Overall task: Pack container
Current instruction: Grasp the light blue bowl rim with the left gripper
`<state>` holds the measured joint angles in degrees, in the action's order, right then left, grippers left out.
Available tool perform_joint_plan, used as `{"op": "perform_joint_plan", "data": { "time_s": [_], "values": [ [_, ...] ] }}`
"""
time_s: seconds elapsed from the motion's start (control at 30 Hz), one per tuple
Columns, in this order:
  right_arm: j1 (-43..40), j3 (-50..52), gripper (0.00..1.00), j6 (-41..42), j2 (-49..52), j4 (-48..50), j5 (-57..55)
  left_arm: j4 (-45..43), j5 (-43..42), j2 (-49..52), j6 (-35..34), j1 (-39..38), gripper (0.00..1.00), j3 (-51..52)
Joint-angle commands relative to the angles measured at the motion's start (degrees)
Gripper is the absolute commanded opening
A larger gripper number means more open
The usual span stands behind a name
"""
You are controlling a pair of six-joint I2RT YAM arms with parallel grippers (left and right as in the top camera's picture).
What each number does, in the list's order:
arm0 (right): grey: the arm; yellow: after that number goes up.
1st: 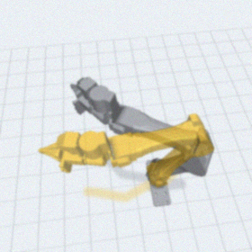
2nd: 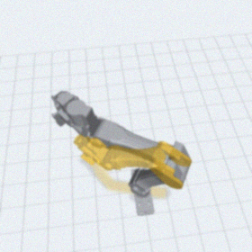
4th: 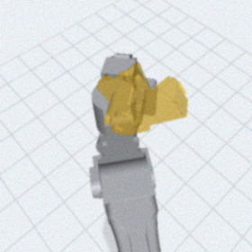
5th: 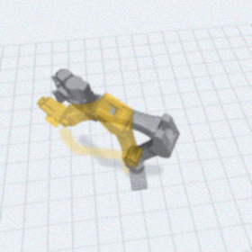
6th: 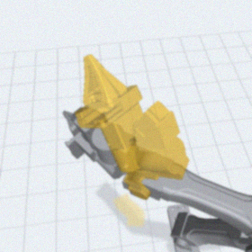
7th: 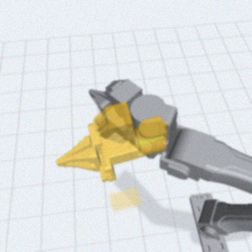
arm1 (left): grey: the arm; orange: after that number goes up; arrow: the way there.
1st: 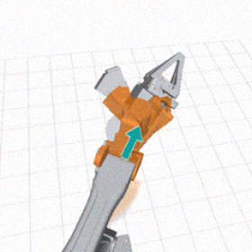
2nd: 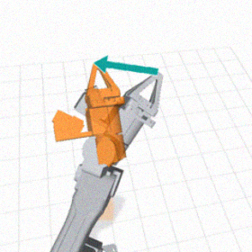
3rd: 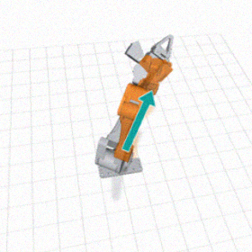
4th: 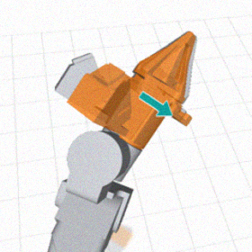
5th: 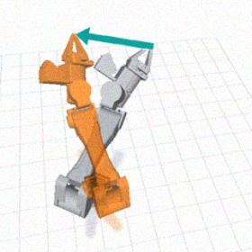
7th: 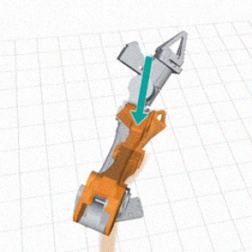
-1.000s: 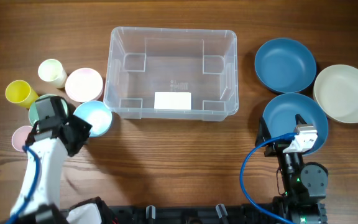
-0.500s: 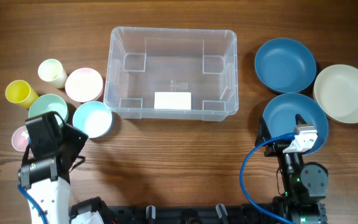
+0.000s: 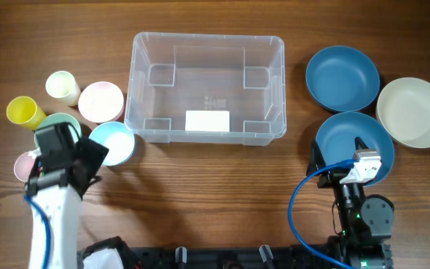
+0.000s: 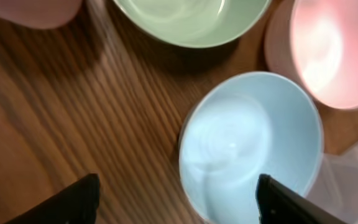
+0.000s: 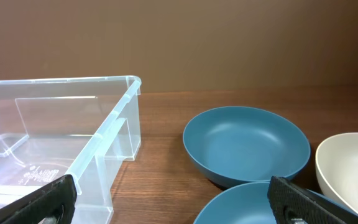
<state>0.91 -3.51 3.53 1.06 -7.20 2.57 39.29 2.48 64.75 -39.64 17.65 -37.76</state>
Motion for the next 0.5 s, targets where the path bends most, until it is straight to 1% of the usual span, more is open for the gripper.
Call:
{"op": "perform_joint_plan", "data": {
  "time_s": [0.0, 0.1, 0.17, 0.3, 0.33, 0.37, 0.4, 0.43, 0.47],
  "values": [
    [-0.28, 0.11, 1.0, -0.39, -0.04, 0.17, 0.52, -3.87, -0.52, 7.28, -1.16, 0.37, 0.72, 0.33],
    [-0.28, 0.11, 1.0, -0.42, -0.04, 0.17, 0.5, -7.56, -1.49, 12.52, -1.14, 0.37, 0.71, 0.33],
    [-0.28, 0.11, 1.0, -0.39, -0.04, 0.17, 0.52, -9.33, -2.67, 15.21, -1.11, 0.37, 0.67, 0.33],
    [-0.28, 0.11, 1.0, -0.39, -0.04, 0.17, 0.52, -11.72, -2.67, 17.29, -1.09, 0.35, 0.62, 0.33],
    [-0.28, 0.11, 1.0, -0.44, -0.04, 0.17, 0.52, -12.11, -2.67, 17.77, -1.09, 0.37, 0.57, 0.33],
    [-0.28, 0.11, 1.0, -0.39, -0.04, 0.17, 0.52, -12.39, -2.67, 18.25, -1.09, 0.35, 0.5, 0.33],
    [-0.28, 0.11, 1.0, -0.39, -0.04, 0.17, 0.52, -12.55, -2.67, 18.45, -1.07, 0.37, 0.41, 0.33],
    [-0.28, 0.11, 1.0, -0.42, -0.04, 0.17, 0.52, -12.5, -2.67, 18.47, -1.05, 0.37, 0.27, 0.33],
    [-0.28, 0.11, 1.0, -0.42, -0.04, 0.17, 0.5, -12.35, -2.69, 18.45, -0.81, 0.35, 0.21, 0.33]
  ]
}}
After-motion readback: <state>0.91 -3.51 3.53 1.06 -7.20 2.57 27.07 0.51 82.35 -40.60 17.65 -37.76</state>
